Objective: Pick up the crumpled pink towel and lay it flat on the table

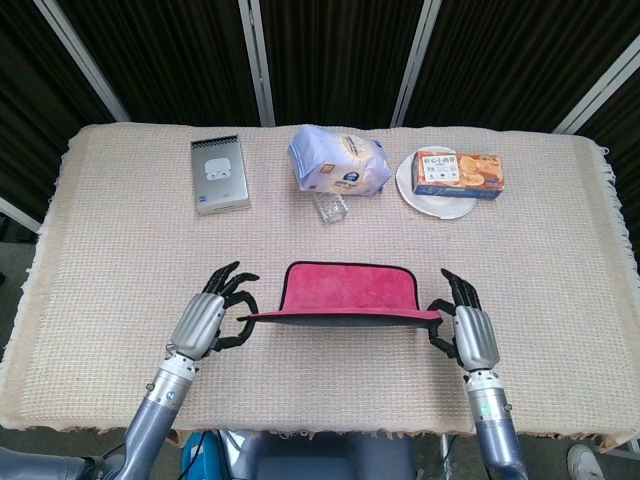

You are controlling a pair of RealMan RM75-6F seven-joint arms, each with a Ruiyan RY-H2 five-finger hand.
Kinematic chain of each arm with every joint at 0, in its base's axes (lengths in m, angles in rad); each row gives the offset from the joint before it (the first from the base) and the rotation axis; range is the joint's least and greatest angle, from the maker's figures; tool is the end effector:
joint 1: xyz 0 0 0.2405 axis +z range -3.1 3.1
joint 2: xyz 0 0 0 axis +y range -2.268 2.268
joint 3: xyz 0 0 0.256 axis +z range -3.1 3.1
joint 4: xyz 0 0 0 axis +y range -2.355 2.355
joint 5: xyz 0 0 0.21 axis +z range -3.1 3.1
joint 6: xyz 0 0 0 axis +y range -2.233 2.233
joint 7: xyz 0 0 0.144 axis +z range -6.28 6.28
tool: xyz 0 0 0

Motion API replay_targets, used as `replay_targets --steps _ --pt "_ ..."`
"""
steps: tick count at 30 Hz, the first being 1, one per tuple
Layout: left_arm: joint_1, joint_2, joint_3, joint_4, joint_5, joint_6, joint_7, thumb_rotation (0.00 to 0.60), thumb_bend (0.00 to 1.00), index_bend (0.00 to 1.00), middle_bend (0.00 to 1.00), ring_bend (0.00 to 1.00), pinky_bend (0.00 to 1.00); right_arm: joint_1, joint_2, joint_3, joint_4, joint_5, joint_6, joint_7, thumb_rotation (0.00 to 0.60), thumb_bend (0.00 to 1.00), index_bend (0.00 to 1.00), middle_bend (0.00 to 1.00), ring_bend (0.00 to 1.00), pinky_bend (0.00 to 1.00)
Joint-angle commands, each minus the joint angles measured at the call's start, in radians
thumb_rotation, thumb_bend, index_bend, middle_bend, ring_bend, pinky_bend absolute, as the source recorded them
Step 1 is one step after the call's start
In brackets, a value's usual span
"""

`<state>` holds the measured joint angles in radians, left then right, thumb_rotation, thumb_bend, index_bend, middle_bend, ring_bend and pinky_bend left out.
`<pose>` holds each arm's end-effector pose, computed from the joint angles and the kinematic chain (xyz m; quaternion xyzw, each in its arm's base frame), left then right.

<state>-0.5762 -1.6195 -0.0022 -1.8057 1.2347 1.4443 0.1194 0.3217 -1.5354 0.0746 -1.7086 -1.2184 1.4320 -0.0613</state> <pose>-0.1251 0.2427 -0.0039 -0.5852 -0.5127 -0.5308 0.3361 -0.2188 -0.2320 0.0264 0.5063 -0.5432 0.4856 0.4613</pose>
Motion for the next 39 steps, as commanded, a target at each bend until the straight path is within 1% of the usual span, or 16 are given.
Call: replay_targets --steps 1,6,14,29,37,39 --pt "0.022 -0.007 0.020 0.011 0.015 -0.002 -0.009 0.600 0.67 0.61 0.20 0.00 0.02 -0.018 -0.003 -0.020 0.018 -0.017 0.000 0.011 0.600 0.70 0.63 0.09 0.00 0.00" --pt "0.048 -0.020 0.040 0.039 0.032 -0.019 -0.015 0.600 0.67 0.62 0.20 0.00 0.02 -0.035 -0.019 -0.036 0.053 -0.028 -0.015 0.026 0.600 0.70 0.63 0.09 0.00 0.00" --pt "0.079 -0.062 0.040 0.091 0.037 -0.063 -0.006 0.600 0.67 0.62 0.20 0.00 0.02 -0.053 -0.059 -0.050 0.088 -0.046 -0.041 0.008 0.600 0.70 0.63 0.09 0.00 0.00" --pt "0.126 -0.113 0.053 0.116 0.073 -0.119 0.015 0.600 0.67 0.61 0.20 0.00 0.02 -0.094 -0.094 -0.084 0.125 -0.061 -0.082 -0.019 0.600 0.70 0.63 0.09 0.00 0.00" --pt "0.145 -0.119 0.065 0.134 0.073 -0.160 0.021 0.600 0.65 0.60 0.19 0.00 0.02 -0.110 -0.105 -0.088 0.135 -0.071 -0.094 -0.032 0.600 0.70 0.63 0.09 0.00 0.00" --pt "0.148 -0.116 0.068 0.138 0.071 -0.176 0.022 0.600 0.62 0.59 0.18 0.00 0.02 -0.114 -0.108 -0.090 0.141 -0.071 -0.101 -0.034 0.600 0.70 0.62 0.09 0.00 0.00"
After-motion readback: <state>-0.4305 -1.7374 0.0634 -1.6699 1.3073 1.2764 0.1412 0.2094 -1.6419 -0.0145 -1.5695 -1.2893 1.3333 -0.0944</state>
